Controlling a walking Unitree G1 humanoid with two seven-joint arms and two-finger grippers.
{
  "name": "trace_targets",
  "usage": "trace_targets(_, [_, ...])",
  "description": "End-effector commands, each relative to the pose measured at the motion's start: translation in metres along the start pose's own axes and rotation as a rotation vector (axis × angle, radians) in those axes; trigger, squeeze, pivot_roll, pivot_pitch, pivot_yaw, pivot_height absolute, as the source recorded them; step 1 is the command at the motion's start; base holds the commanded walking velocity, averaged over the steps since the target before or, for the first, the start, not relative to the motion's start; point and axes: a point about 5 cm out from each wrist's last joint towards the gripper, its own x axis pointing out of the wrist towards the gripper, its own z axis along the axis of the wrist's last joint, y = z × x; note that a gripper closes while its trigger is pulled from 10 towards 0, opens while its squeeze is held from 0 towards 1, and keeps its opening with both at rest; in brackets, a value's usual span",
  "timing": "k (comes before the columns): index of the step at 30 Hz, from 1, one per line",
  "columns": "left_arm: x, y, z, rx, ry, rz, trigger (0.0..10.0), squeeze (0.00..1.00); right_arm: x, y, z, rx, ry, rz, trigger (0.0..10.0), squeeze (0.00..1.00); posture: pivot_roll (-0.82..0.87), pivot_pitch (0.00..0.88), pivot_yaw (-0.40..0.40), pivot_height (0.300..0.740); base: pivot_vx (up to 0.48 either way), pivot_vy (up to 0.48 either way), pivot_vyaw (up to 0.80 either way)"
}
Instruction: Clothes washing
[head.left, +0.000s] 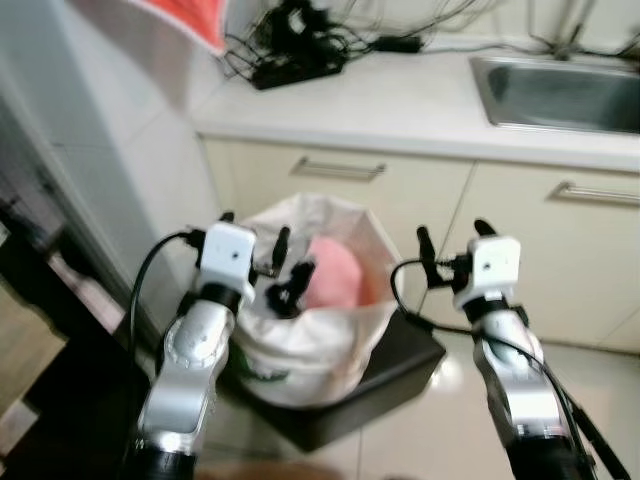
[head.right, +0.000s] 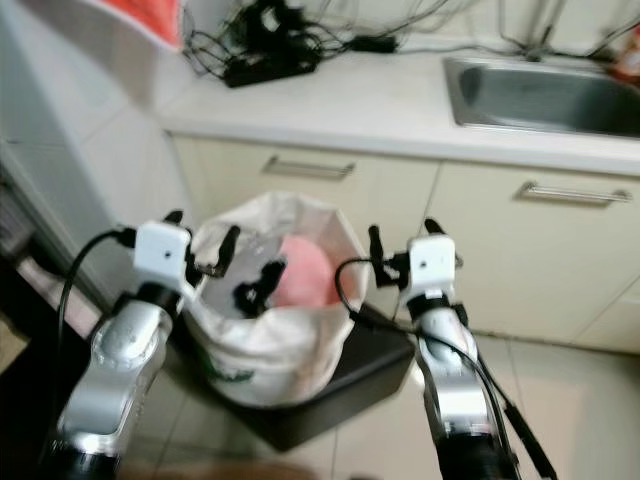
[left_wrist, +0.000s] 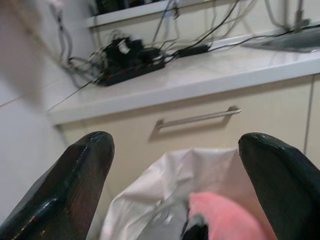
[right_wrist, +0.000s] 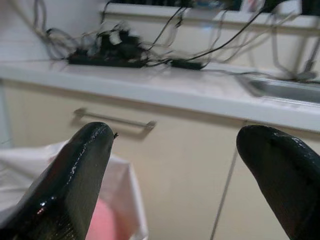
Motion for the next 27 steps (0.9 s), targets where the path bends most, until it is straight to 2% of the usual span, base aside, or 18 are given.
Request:
trace_targets(1, [0.004,-0.002,0.009,-0.006,-0.031,0.001,10.0,0.0,0.002,-0.005,0.003,-0.008,-0.012,-0.005,10.0,0.0,-0.12,0.0,0.033,0.74,0.461,0.0,0.0])
trace_targets(7, [0.006,-0.006,0.005,0.009,0.005,-0.03,10.0,0.0,0.002,-0.002,0.001,-0.001,-0.008,0.007,10.0,0.0,-0.12,0.0,0.033,0.74,0.471,0.0,0.0])
trace_targets(12, [0.007,-0.005,0.003,0.001,0.02,-0.018,10.0,0.0,0.001,0.003,0.003,0.008,-0.017,0.033,10.0,0.0,-0.12,0.0,0.037,0.74,0.48,0.0,0.0])
trace_targets(13, [0.008,-0.004,0.002,0.021,0.023,-0.003,10.0,0.0,0.0,0.004,0.004,0.008,-0.018,0.039,10.0,0.0,-0.13,0.0,0.038,0.74,0.379,0.296,0.0])
trace_targets(17, [0.014,0.006,0.001,0.054,0.05,0.064,10.0,0.0,-0.004,0.013,0.007,0.035,-0.017,0.116,10.0,0.0,-0.14,0.0,0.046,0.74,0.0,0.0,0.0])
trace_targets(20, [0.017,0.01,0.004,0.049,0.05,0.074,10.0,0.0,-0.004,0.021,0.008,0.053,0.005,0.172,10.0,0.0,-0.15,0.0,0.048,0.74,0.0,0.0,0.0])
trace_targets(26, [0.014,0.012,0.013,0.043,0.03,0.076,10.0,0.0,0.007,0.023,0.004,0.12,0.043,0.153,10.0,0.0,-0.11,0.0,0.06,0.74,0.0,0.0,0.0])
trace_targets(27, [0.01,0.014,0.018,0.057,0.019,0.069,10.0,0.0,0.015,0.023,0.003,0.135,0.052,0.139,10.0,0.0,-0.08,0.0,0.063,0.74,0.0,0.0,0.0])
